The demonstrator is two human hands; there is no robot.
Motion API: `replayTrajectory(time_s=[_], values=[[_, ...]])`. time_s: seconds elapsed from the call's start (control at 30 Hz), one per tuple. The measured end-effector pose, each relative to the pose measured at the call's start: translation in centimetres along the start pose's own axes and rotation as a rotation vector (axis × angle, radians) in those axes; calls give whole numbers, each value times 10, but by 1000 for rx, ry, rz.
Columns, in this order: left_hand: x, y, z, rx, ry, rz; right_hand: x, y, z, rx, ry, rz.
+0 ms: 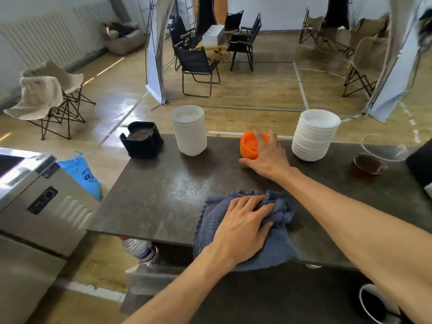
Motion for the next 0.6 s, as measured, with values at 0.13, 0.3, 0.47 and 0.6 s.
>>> replayTrajectory(time_s=[0.13, 0.3, 0.47, 0.6], values=[[-1, 6, 0, -134, -97, 13, 44, 23, -56, -351, 145, 18], [53, 28, -10, -227, -11, 68, 79, -22, -125, -237, 129, 240], [107, 46, -22, -147, -23, 62, 119, -69, -135, -141, 89, 173], [130, 52, -32, -94, -63, 79, 142, -81, -138, -148, 62, 33]])
Point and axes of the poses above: each hand's wrist, its own z-axis towards the middle knuckle, its own y-axis out of the back of the hand, x = y × z, the point moved 6 cm from there along z, towards the middle knuckle, and after that the axes turned 11 degrees about y, right-handed, at the moved point
